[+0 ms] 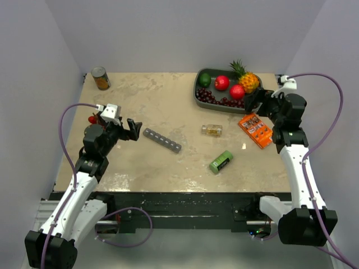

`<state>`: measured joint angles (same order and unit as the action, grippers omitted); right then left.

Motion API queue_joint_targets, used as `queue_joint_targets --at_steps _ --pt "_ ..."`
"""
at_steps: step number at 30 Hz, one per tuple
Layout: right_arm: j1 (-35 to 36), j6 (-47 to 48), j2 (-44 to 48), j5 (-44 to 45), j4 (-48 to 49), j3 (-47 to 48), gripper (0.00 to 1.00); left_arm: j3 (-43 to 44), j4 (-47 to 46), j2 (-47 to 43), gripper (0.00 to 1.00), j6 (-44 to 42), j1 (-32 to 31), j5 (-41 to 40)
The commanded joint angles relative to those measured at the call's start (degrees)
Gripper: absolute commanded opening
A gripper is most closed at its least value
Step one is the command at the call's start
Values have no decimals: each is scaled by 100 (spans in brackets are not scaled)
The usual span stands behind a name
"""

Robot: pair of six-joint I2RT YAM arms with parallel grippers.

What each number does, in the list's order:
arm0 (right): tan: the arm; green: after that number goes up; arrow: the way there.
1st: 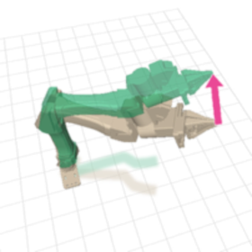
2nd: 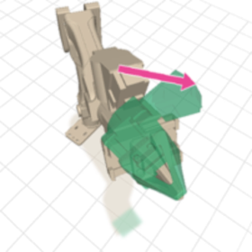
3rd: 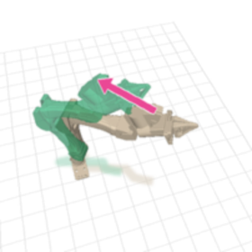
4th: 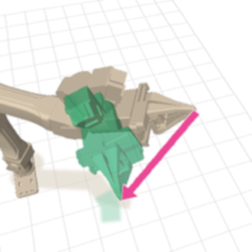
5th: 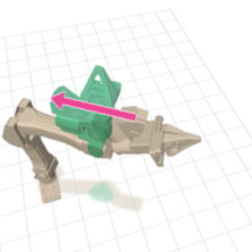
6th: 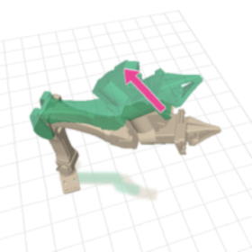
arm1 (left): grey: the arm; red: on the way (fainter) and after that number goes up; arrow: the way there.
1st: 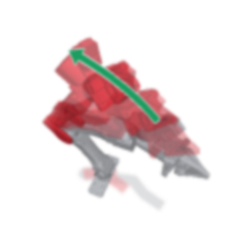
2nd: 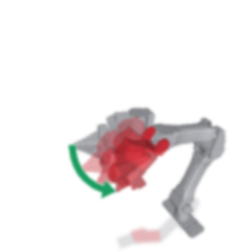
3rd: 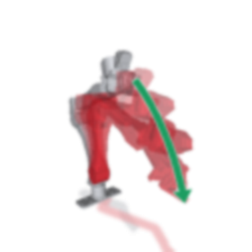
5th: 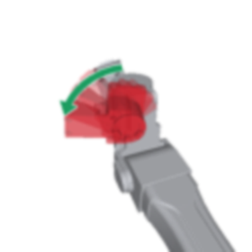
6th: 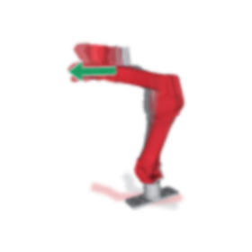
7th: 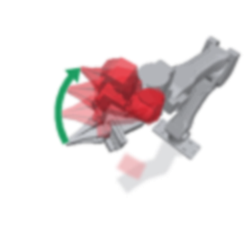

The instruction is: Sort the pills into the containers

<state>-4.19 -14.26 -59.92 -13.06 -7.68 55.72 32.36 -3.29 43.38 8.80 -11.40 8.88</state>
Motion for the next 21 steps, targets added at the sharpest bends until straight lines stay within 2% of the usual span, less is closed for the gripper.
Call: queue_joint_targets --at_steps 1,2,4,6,7,11,14,21 --pt "-21 299 95 -467 250 0 99 253 -198 22 100 -54 -20 219" --pt "-21 475 77 -774 232 0 99 253 -198 39 100 -36 -29 228" --pt "-12 1140 -10 -2168 180 17 99 271 -172 83 100 -10 -29 219" --pt "75 1391 -90 -3353 118 0 99 288 -111 118 100 43 -38 254" --pt "145 1835 -125 -3587 92 -9 99 288 -93 153 100 69 -38 271" --pt "1022 2638 -274 -3678 -443 114 99 289 170 233 100 376 -38 351" --pt "1488 3279 -484 -4073 -803 175 99 113 311 145 100 701 -29 456" --pt "2755 4070 -994 -3468 -1165 237 99 -36 917 -180 100 1124 -29 571"
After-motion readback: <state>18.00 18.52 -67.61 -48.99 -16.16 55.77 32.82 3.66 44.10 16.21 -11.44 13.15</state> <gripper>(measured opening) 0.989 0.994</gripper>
